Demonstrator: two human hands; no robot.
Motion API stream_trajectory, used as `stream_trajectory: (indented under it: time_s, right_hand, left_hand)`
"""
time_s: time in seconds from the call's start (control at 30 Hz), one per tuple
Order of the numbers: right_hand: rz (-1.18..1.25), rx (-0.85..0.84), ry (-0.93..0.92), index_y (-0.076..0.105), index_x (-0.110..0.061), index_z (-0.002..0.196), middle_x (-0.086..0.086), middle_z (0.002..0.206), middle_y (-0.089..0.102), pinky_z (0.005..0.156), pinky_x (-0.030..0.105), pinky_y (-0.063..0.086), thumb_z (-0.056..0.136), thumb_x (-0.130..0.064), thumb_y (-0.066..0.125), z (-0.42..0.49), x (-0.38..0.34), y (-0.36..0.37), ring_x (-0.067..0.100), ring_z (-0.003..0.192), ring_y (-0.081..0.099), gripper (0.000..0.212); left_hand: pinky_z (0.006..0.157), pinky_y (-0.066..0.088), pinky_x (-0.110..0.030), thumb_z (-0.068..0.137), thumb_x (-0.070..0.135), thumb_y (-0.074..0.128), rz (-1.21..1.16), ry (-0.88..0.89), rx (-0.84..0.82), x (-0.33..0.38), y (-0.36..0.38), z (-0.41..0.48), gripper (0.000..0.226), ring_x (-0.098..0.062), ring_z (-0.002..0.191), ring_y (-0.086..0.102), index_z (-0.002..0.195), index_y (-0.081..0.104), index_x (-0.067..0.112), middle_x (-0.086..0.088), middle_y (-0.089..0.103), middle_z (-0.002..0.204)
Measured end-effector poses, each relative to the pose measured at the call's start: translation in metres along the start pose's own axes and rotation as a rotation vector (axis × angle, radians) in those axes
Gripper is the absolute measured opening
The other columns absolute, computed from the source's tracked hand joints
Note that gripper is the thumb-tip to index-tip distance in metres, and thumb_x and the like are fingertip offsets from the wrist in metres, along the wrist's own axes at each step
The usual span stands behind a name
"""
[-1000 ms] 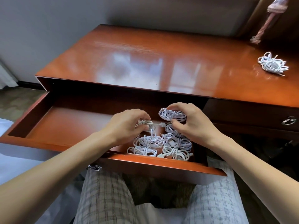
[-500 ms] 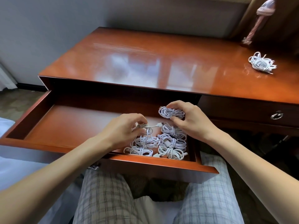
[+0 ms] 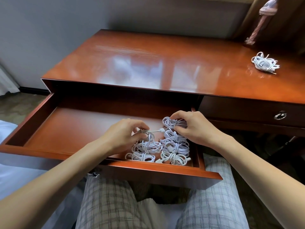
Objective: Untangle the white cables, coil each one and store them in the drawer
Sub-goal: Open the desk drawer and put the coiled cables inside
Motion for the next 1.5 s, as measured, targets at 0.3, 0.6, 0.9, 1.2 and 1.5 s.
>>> stream_trajectory:
  time_s: [0.3, 0.6, 0.9, 1.2, 1.5]
  right_hand:
    - [-0.046, -0.122, -0.04, 0.067, -0.024, 0.126, -0.009, 0.121, 0.069, 0.1, 0.025, 0.042, 0.099, -0.027, 0.058, 0.0, -0.004, -0.013, 0.008, 0.11, 0.06, 0.028]
    - [0.04, -0.014, -0.059, 0.062, -0.03, 0.131, -0.019, 0.133, 0.06, 0.103, 0.016, 0.04, 0.1, -0.027, 0.058, -0.005, 0.004, -0.053, -0.01, 0.118, 0.051, 0.031]
    - [0.031, 0.16, 0.032, 0.062, -0.029, 0.133, -0.017, 0.135, 0.061, 0.111, 0.023, 0.039, 0.101, -0.029, 0.058, -0.01, 0.045, -0.128, -0.002, 0.127, 0.051, 0.032]
    - [-0.009, 0.279, 0.174, 0.063, -0.026, 0.131, -0.014, 0.132, 0.062, 0.105, 0.015, 0.033, 0.099, -0.019, 0.059, -0.01, 0.123, -0.178, 0.0, 0.125, 0.051, 0.033]
    - [-0.071, 0.435, 0.335, 0.063, -0.025, 0.129, -0.004, 0.137, 0.061, 0.117, 0.042, 0.035, 0.092, -0.018, 0.062, 0.022, 0.226, -0.2, 0.017, 0.134, 0.048, 0.038]
  left_hand:
    - [0.096, 0.045, -0.027, 0.098, 0.045, 0.058, -0.002, 0.031, -0.013, 0.004, -0.004, 0.003, 0.031, 0.001, 0.11, 0.05, 0.125, 0.066, 0.033, 0.018, 0.061, 0.118]
    - [0.103, 0.044, -0.031, 0.101, 0.039, 0.056, 0.114, 0.223, 0.029, 0.049, -0.021, 0.042, 0.032, -0.005, 0.122, 0.052, 0.13, 0.064, 0.03, 0.016, 0.064, 0.129]
    - [0.101, 0.047, -0.041, 0.1, 0.036, 0.058, 0.141, 0.444, 0.101, 0.108, -0.026, 0.103, 0.029, -0.009, 0.121, 0.055, 0.127, 0.063, 0.029, 0.013, 0.066, 0.126]
    - [0.107, 0.033, -0.035, 0.102, 0.036, 0.053, 0.192, 0.539, 0.11, 0.182, 0.007, 0.191, 0.034, -0.012, 0.135, 0.043, 0.136, 0.056, 0.033, 0.014, 0.055, 0.142]
    - [0.113, 0.031, -0.04, 0.101, 0.032, 0.053, 0.165, 0.534, 0.071, 0.227, 0.066, 0.303, 0.046, -0.018, 0.139, 0.04, 0.145, 0.046, 0.026, 0.007, 0.046, 0.152]
Point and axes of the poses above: each hand's wrist, its own z-axis towards the middle knuckle, its own y-axis out of the palm, x = y × z, the point moved 3 cm from there along z, towards the middle knuckle
